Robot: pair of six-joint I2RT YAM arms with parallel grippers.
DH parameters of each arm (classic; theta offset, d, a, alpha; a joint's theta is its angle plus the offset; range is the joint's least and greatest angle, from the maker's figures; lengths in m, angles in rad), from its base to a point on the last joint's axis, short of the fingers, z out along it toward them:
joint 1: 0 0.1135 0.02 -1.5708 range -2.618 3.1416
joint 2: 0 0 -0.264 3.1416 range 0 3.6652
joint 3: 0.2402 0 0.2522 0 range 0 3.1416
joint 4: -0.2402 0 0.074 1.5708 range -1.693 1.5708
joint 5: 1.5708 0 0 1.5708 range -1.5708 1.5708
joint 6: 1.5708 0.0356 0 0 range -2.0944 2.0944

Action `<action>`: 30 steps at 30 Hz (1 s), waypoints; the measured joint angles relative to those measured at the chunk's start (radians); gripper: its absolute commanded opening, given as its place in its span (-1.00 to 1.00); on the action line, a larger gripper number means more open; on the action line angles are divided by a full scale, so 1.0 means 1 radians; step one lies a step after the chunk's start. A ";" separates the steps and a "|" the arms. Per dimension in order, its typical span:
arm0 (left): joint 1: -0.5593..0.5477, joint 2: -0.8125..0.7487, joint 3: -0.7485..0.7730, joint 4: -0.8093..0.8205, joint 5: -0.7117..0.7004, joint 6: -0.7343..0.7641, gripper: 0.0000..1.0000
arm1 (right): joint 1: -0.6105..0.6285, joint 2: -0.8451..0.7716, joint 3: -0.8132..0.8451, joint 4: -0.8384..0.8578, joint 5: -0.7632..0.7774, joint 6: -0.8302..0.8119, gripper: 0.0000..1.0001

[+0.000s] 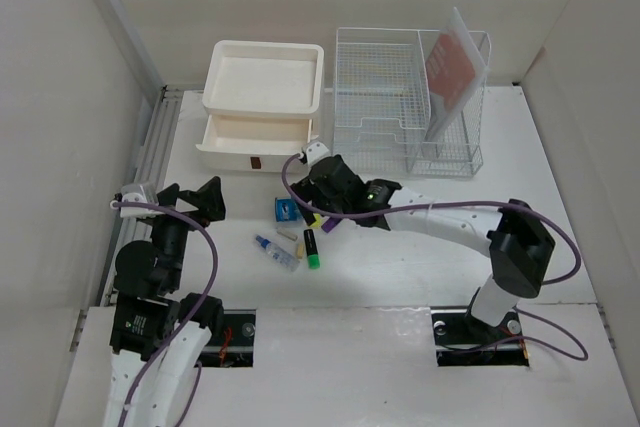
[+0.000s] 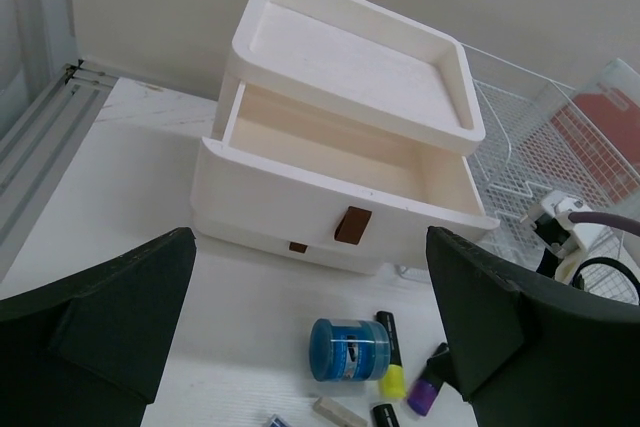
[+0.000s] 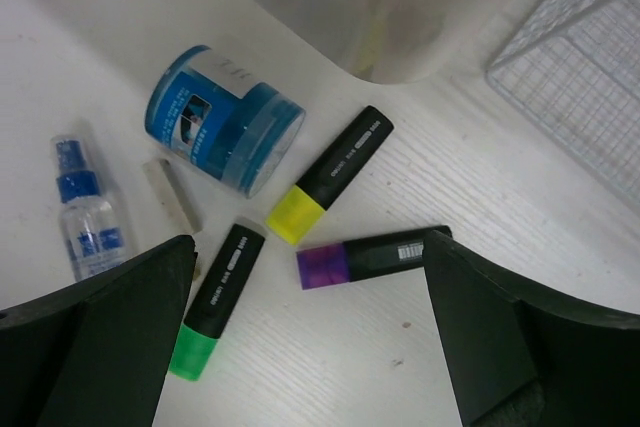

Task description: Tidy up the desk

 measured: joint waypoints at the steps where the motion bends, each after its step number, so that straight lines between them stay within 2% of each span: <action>1: 0.000 0.000 0.000 0.000 -0.002 0.000 1.00 | 0.006 0.008 0.009 -0.006 0.006 0.019 1.00; 10: 0.000 0.000 -0.002 -0.002 -0.005 0.000 1.00 | 0.082 0.022 0.094 -0.036 0.043 0.196 1.00; 15: 0.000 -0.001 -0.002 -0.003 -0.015 0.000 1.00 | 0.108 0.105 0.174 -0.053 0.080 0.266 1.00; 23: 0.000 -0.021 -0.003 -0.003 -0.031 -0.001 1.00 | 0.114 0.241 0.187 -0.082 0.148 0.340 1.00; 30: 0.000 -0.021 -0.003 -0.003 -0.031 -0.001 1.00 | 0.117 0.258 0.193 -0.077 0.175 0.371 1.00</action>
